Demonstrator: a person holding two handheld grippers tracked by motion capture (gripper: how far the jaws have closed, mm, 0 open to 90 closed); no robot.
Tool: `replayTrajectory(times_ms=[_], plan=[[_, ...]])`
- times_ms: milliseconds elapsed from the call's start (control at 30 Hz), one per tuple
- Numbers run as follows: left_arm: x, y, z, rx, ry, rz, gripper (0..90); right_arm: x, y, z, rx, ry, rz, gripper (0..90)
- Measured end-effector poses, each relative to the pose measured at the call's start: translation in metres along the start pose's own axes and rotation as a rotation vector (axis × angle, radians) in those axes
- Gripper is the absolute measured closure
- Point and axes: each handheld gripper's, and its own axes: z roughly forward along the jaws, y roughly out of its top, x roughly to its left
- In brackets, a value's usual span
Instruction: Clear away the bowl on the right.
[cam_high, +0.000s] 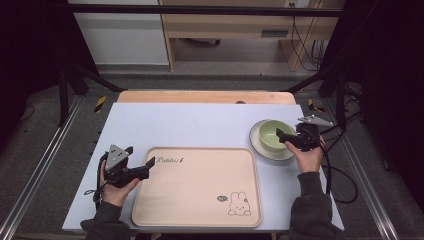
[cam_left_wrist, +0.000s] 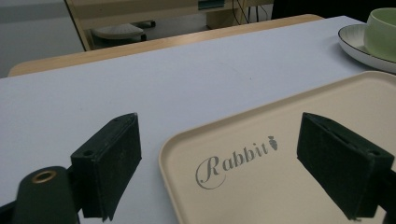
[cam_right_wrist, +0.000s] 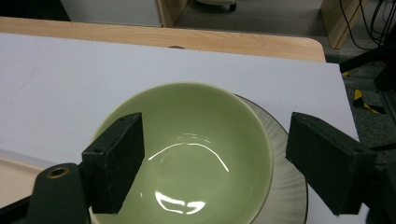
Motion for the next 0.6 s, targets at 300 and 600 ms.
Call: replayTrajectory(times_ms=[300, 600], plan=[[-0.002, 0.001, -0.001, -0.002, -0.003, 0.009, 13.4, -0.008, -0.002, 0.010, 0.031, -0.009, 0.017, 23.0], [-0.001, 0.001, -0.001, -0.005, -0.006, 0.003, 13.5, -0.015, -0.005, 0.015, 0.088, -0.031, 0.025, 34.7]])
